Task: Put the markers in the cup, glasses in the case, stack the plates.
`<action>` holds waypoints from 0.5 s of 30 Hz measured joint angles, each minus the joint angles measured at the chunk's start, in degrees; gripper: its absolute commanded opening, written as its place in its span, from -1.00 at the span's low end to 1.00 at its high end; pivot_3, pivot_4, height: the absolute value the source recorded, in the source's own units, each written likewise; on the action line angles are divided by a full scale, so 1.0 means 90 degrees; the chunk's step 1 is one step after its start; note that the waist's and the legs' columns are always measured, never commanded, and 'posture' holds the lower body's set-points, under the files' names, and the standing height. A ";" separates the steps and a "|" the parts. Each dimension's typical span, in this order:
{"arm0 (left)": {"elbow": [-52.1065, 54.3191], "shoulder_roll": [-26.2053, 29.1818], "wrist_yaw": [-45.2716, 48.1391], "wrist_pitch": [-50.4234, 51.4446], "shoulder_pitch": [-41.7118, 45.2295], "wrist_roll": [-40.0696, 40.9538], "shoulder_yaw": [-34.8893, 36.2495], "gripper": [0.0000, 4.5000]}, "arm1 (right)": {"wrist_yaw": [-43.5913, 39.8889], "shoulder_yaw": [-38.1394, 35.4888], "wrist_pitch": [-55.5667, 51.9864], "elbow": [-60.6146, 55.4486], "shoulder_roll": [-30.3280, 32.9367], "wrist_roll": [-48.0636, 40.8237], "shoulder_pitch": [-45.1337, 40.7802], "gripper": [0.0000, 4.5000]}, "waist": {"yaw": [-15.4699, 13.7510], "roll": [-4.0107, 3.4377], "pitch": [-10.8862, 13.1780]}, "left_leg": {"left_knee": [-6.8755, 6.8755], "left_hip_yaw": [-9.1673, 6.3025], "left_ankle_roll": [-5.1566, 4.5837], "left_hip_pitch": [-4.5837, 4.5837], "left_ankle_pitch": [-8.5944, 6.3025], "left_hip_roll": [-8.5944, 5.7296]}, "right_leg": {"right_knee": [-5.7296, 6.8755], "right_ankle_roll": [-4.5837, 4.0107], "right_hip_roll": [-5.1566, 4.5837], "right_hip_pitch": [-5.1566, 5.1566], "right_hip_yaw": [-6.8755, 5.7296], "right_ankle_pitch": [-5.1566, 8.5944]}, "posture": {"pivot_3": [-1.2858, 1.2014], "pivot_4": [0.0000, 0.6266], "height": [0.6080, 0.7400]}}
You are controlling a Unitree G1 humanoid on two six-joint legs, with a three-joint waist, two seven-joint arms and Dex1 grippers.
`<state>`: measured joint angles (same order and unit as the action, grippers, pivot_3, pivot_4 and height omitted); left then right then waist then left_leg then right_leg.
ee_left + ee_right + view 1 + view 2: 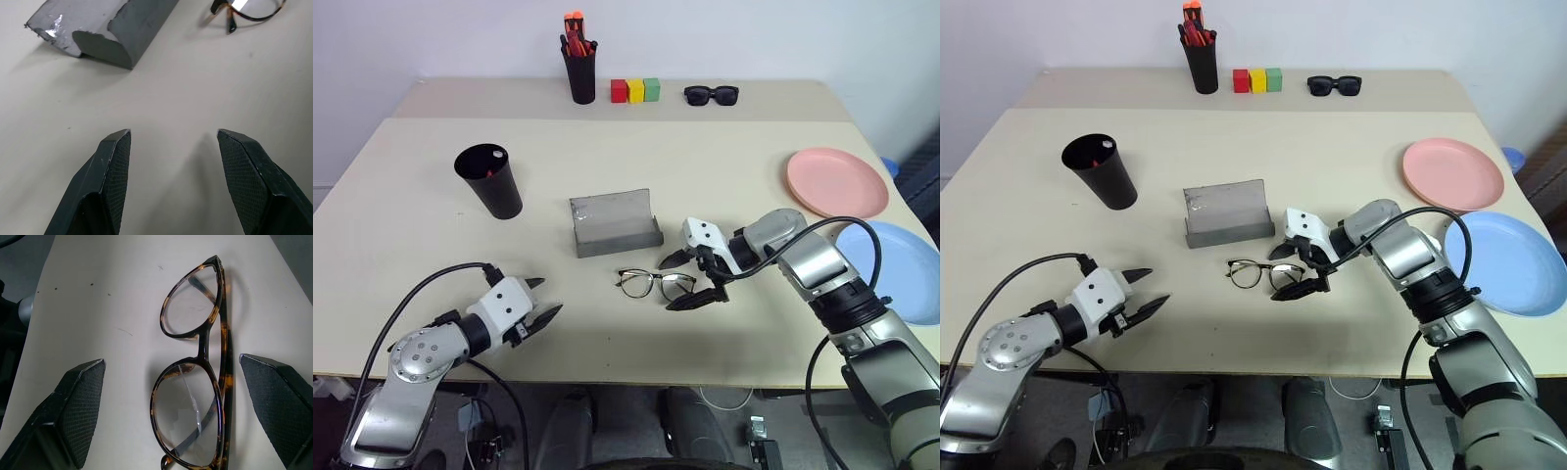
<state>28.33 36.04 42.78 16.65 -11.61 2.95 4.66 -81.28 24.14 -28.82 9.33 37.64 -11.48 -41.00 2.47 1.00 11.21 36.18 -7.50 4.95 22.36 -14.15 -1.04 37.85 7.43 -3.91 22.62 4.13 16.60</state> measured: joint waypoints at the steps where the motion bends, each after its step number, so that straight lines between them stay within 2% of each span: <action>1: -0.0016 0.0001 -0.0013 -0.0005 -0.0004 -0.0004 -0.0066 0.26 | 0.0002 0.0000 -0.0011 0.0000 -0.0026 0.0004 0.0000 1.00 | 0.0009 0.0000 0.0000 | -0.0002 0.0000 0.0000 0.0000 0.0000 0.0000 | 0.0000 0.0000 0.0000 0.0002 0.0000 0.0000 | 0.03 -0.52 1.00; 3: -0.0017 0.0001 -0.0023 -0.0013 -0.0013 -0.0004 -0.0153 0.26 | 0.0004 0.0000 -0.0020 0.0000 -0.0054 0.0012 0.0000 1.00 | 0.0008 0.0000 0.0000 | -0.0001 0.0000 0.0000 0.0000 0.0000 0.0000 | 0.0000 0.0000 0.0000 0.0002 0.0001 0.0000 | 0.03 -0.52 1.00; 5: -0.0022 0.0003 -0.0057 -0.0013 -0.0011 -0.0004 -0.0169 0.28 | 0.0002 0.0000 -0.0043 0.0000 -0.0059 0.0014 0.0000 0.76 | 0.0003 0.0000 0.0000 | -0.0001 0.0000 0.0000 0.0000 0.0000 0.0000 | 0.0000 0.0000 0.0000 0.0001 0.0001 0.0000 | 0.03 -0.52 1.00; 6: -0.0026 0.0004 -0.0066 -0.0012 -0.0007 -0.0004 -0.0177 0.28 | -0.0002 0.0000 -0.0056 0.0000 -0.0060 0.0014 0.0000 0.60 | 0.0003 0.0000 0.0000 | 0.0000 0.0001 0.0000 0.0000 0.0000 0.0000 | 0.0000 0.0000 0.0000 0.0001 0.0000 0.0000 | 0.03 -0.52 1.00; 9: -0.0061 0.0011 -0.0080 -0.0011 0.0014 -0.0006 -0.0198 0.28 | -0.0008 0.0000 -0.0063 0.0000 -0.0070 0.0017 0.0000 -0.04 | 0.0003 0.0000 0.0000 | -0.0001 0.0000 0.0000 0.0000 0.0000 0.0000 | 0.0000 0.0000 0.0000 0.0001 0.0000 0.0000 | 0.03 -0.52 1.00; 11: -0.0078 0.0025 -0.0084 -0.0011 0.0030 -0.0006 -0.0218 0.28 | -0.0007 0.0000 -0.0058 0.0000 -0.0081 0.0026 -0.0001 -0.55 | 0.0003 0.0000 0.0000 | -0.0001 0.0001 0.0000 0.0000 0.0000 0.0000 | 0.0000 0.0000 0.0000 0.0001 0.0000 0.0000 | 0.03 -0.52 1.00; 12: -0.0078 0.0043 -0.0086 -0.0011 0.0037 -0.0006 -0.0230 0.28 | -0.0006 0.0000 -0.0052 0.0000 -0.0093 0.0038 -0.0001 -0.73 | 0.0004 0.0000 0.0000 | -0.0001 0.0000 0.0000 0.0000 0.0000 0.0000 | 0.0000 0.0000 0.0000 0.0001 0.0000 0.0000 | 0.03 -0.52 1.00; 15: -0.0079 0.0093 -0.0088 -0.0011 0.0053 -0.0006 -0.0256 0.28 | -0.0028 -0.0019 0.0016 -0.0012 -0.0164 0.0056 -0.0067 -0.73 | 0.0012 -0.0001 0.0000 | -0.0001 0.0000 0.0000 -0.0002 0.0000 0.0000 | 0.0000 -0.0001 0.0001 0.0000 0.0000 0.0000 | 0.03 -0.52 1.00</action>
<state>27.62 36.88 41.99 16.54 -11.13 2.89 2.35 -81.54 23.97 -28.67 9.23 36.17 -10.97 -41.60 2.58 1.00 11.20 36.17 -7.50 4.95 22.35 -14.15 -1.04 37.85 7.43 -3.90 22.63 4.13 16.60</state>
